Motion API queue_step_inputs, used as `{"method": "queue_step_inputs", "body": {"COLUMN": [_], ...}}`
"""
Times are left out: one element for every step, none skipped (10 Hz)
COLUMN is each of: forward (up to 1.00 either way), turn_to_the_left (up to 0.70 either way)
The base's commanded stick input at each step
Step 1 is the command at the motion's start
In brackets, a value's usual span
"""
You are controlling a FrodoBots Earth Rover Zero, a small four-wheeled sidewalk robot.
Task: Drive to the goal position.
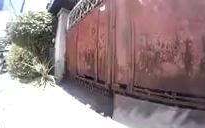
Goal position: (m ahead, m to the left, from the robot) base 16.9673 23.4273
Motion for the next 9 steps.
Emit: {"method": "queue_step_inputs", "body": {"forward": [0.00,0.00,0.00,0.00,0.00,0.00,0.00,0.00,0.00], "turn_to_the_left": [0.70,0.70,0.70,0.70,0.70,0.70,0.70,0.70,0.70]}}
